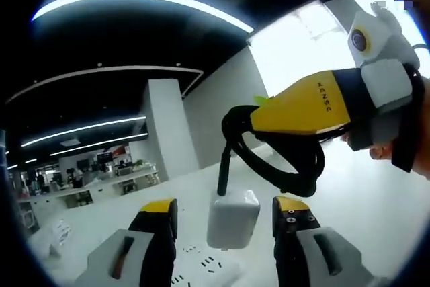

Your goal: Straighten the power strip on the desk, plug the charger into it

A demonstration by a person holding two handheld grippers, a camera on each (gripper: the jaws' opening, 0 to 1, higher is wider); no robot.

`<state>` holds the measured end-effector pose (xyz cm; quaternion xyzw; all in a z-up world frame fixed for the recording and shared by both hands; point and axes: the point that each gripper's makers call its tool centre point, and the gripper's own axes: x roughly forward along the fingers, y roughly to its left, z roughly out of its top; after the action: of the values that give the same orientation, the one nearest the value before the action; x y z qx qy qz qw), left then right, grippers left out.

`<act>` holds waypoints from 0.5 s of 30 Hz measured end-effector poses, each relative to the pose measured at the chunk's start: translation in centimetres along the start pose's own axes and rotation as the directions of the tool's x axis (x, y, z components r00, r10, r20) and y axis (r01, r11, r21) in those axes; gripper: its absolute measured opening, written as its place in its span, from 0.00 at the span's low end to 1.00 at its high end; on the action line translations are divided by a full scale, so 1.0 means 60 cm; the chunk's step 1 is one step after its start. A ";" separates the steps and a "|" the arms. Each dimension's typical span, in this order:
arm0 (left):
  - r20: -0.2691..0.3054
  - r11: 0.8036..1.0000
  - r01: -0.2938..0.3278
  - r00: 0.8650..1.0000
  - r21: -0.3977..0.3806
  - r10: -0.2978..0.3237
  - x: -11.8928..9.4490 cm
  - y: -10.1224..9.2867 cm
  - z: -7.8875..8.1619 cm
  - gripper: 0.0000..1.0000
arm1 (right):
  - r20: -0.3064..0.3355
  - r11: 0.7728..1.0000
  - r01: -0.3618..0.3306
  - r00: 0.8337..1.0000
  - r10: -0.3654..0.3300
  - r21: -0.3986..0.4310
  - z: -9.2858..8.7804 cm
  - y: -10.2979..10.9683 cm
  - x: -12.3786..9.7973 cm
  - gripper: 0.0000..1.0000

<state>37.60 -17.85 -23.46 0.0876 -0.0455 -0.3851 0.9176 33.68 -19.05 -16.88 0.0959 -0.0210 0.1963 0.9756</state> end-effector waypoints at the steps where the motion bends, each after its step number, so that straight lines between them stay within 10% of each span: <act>1: -0.002 1.000 -0.003 1.000 0.000 0.003 0.000 0.000 0.000 0.55 | 0.000 1.000 0.000 1.000 0.000 -0.001 0.000 0.001 0.000 0.05; 15: -0.019 1.000 -0.007 1.000 0.023 0.007 0.002 -0.003 -0.004 0.30 | -0.004 1.000 -0.011 1.000 0.011 0.010 -0.004 0.007 0.000 0.05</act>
<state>37.57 -18.02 -23.75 0.1018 -0.0414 -0.3804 0.9183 33.55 -18.64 -17.04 0.1004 -0.0183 0.2020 0.9741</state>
